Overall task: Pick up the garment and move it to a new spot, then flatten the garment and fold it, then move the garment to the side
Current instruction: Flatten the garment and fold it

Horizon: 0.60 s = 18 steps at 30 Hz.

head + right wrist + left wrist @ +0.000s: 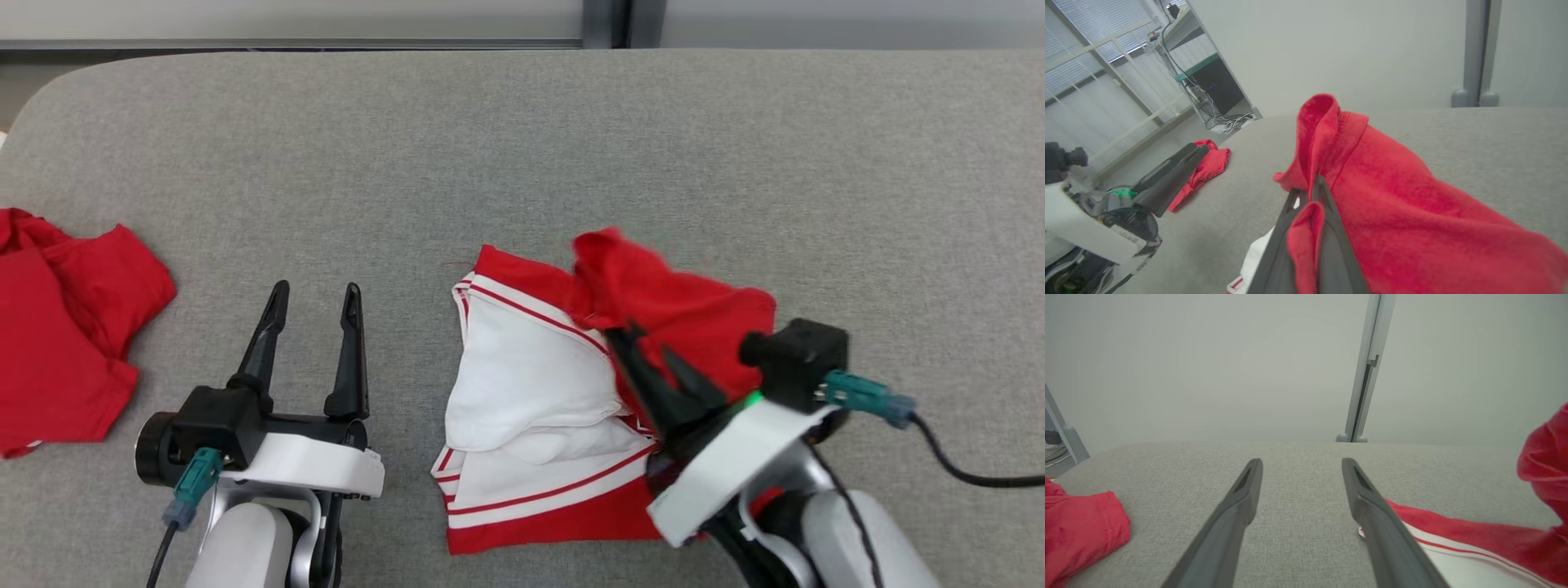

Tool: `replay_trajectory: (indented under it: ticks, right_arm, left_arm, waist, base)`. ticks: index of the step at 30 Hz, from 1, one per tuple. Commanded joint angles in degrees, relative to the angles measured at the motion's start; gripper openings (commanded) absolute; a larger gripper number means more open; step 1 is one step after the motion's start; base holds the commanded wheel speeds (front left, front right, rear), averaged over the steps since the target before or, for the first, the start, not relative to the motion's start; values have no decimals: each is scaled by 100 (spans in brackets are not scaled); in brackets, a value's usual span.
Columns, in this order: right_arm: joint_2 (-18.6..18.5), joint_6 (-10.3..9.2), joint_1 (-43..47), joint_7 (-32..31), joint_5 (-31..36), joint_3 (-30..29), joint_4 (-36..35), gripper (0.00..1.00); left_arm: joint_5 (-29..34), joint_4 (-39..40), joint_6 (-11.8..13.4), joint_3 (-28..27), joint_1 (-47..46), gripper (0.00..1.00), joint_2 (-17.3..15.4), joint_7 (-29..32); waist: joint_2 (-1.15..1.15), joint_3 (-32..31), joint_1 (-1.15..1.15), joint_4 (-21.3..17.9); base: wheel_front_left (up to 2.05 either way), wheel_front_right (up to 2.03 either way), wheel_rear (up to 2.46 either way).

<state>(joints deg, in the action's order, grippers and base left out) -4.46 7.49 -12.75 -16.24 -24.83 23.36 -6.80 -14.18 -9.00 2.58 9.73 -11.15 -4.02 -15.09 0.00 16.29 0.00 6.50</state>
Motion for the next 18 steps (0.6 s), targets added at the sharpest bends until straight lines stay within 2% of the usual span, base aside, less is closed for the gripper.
replay_trajectory:
  ticks: [1, 5, 10, 11, 13, 18]
  right_arm:
    - [43, 0, -168, 115, -118, 245, 222, 0]
    - [117, 0, -478, 420, -327, 893, 985, 0]
    - [137, 0, -811, 830, -344, 1354, 1825, 0]
    - [138, 0, -850, 930, -423, 1390, 1930, 23]
    - [143, 0, -971, 1142, -421, 1431, 2092, 100]
    - [145, 0, -1260, 1816, -585, 1545, 1907, 100]
  left_arm:
    - [26, -26, -37, 29, -124, 100, 11, -9]
    - [2, -126, -52, 126, -163, 100, 29, -10]
    - [-31, -184, -58, 205, -264, 100, 58, -10]
    - [-36, -183, -50, 213, -264, 100, 64, -10]
    - [-43, -198, -35, 232, -268, 100, 72, -9]
    - [26, -200, -18, 182, -294, 100, 78, -10]
  waist:
    - [0, 45, 0, 118]
    - [0, 105, 0, 285]
    - [0, 181, 0, 402]
    - [0, 192, 0, 410]
    - [0, 215, 0, 411]
    - [0, 225, 0, 270]
  base:
    - [0, 0, 0]
    - [0, 0, 0]
    - [0, 0, 0]
    - [0, 0, 0]
    - [0, 0, 0]
    - [0, 0, 0]
